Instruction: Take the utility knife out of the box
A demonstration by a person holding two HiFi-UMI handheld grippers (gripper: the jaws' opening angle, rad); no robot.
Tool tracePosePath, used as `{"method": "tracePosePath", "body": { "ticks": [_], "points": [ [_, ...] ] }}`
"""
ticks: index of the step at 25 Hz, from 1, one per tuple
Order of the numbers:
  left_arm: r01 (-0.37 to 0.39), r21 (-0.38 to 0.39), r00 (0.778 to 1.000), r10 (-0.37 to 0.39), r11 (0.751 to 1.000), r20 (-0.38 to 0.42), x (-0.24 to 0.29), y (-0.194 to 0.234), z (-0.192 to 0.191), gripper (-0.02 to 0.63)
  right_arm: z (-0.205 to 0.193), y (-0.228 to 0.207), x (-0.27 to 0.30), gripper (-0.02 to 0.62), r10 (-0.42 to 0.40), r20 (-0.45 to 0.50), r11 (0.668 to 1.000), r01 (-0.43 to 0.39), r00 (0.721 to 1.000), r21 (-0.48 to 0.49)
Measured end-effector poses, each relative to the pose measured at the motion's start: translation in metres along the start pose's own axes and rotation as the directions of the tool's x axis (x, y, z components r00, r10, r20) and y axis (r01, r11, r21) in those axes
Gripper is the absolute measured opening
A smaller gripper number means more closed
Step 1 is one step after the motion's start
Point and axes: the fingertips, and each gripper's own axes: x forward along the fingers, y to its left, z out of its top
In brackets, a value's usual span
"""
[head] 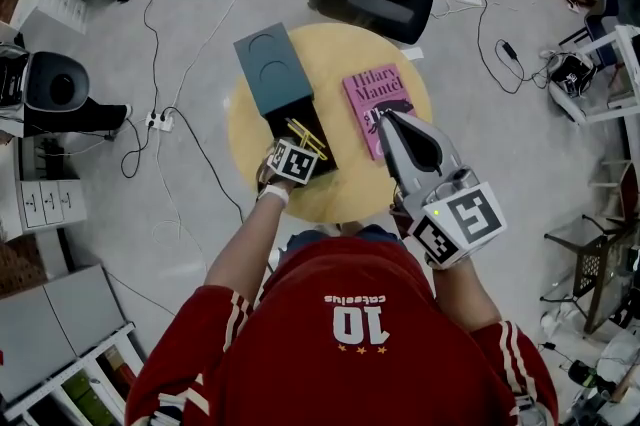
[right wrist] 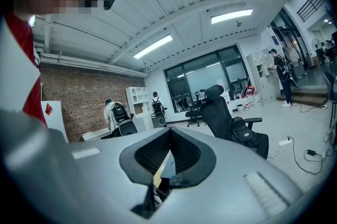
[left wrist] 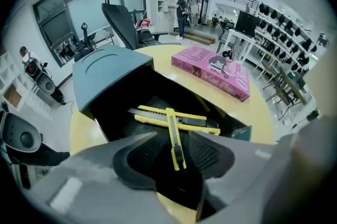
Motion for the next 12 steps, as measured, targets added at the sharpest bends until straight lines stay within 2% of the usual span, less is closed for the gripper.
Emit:
{"method": "tracePosePath", "body": {
  "ticks": [4, 7, 12],
  "points": [
    [-0.077, 0.064, 0.995, 0.080, 0.995, -0.050, 0.006, 0.005, -0.004, 0.157, 0.000, -0.003, -0.001, -0.011, -0.010, 0.001, 1.000, 0.010, 1.000, 0.004],
    [-0.135, 0.102, 0.988, 0.142, 0.986, -0.063, 0.007, 0.011, -0.005, 0.069, 0.000, -0.005, -0.003, -0.011, -0.019, 0.003, 1.000, 0.019, 1.000, 0.008],
    [-0.126, 0.080, 0.991, 0.128, 0.989, -0.027, 0.002, 0.013, -0.003, 0.061, 0.002, -0.008, -0.004, -0.011, -0.031, 0.004, 0.999, 0.031, 1.000, 0.016]
  ]
}}
